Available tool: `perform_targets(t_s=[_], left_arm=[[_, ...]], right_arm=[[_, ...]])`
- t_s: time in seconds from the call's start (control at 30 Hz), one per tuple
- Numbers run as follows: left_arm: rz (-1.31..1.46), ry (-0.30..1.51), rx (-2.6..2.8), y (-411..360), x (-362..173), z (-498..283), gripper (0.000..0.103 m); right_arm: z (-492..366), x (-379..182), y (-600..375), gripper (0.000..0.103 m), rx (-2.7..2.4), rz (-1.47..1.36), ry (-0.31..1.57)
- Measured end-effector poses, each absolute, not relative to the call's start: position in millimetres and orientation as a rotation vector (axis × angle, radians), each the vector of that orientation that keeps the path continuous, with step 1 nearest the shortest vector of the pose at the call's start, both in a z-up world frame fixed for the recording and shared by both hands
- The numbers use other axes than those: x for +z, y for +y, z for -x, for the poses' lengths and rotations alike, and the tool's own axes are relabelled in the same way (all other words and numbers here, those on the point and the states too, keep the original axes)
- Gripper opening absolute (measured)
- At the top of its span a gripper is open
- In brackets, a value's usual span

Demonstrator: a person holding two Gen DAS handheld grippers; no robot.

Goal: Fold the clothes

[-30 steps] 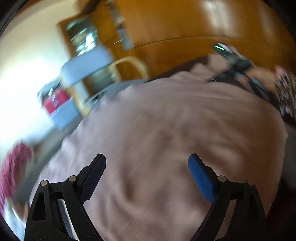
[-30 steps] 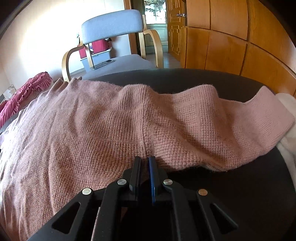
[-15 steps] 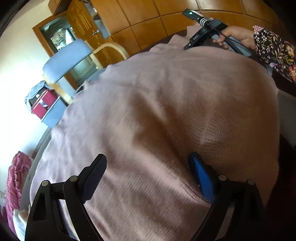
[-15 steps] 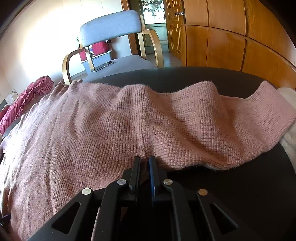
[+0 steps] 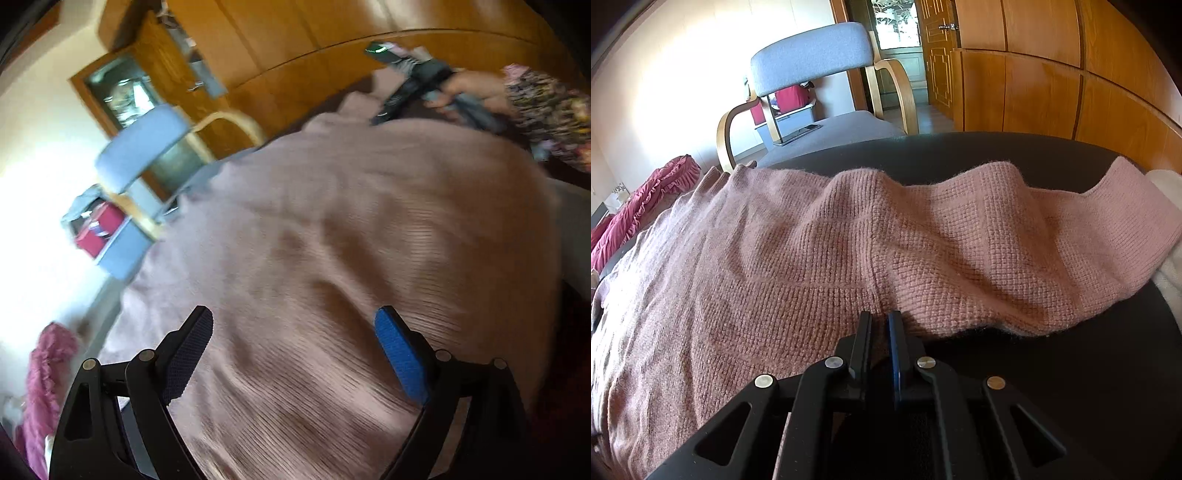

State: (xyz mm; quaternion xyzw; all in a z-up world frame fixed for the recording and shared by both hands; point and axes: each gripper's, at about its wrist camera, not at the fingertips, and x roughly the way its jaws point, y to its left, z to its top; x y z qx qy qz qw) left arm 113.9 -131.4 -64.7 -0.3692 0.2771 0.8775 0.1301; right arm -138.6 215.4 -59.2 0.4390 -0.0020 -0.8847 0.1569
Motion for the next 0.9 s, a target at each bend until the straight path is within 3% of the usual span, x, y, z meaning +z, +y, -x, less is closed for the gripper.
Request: perform_targets(t_s=[0.17,0.27,0.33,0.63,0.77,0.9], left_arm=[[1.01,0.761,2.655,-133.0,-68.7,-115.1,0.092],[0.993,0.746,2.687,-134.6,-71.7,-120.7,0.092],[0.994,0.748,2.688,-134.5,-72.6,-118.7,0.092],[1.046,0.66,2.744,-150.1,-68.9,-117.5,0.092],[1.116,0.57,2.747,-168.4,-71.0,-124.4,0.092],[1.189,0.463,2.701,-179.3,-61.4,-120.9,0.092]], right_arm=[[129.4,-49.0,200.4,0.011,-2.566,-1.258,0.122],[100.1,-30.4,180.7,0.021,-2.588,-1.164,0.182],[76.1,-22.4,162.0,0.022,-2.511,-1.112,0.171],[-15.4,-47.1,83.0,0.023,-2.27,-0.984,0.533],[-7.9,-51.2,125.7,0.033,-2.307,-1.04,0.317],[1.8,-57.1,160.0,0.032,-2.281,-1.064,0.053]])
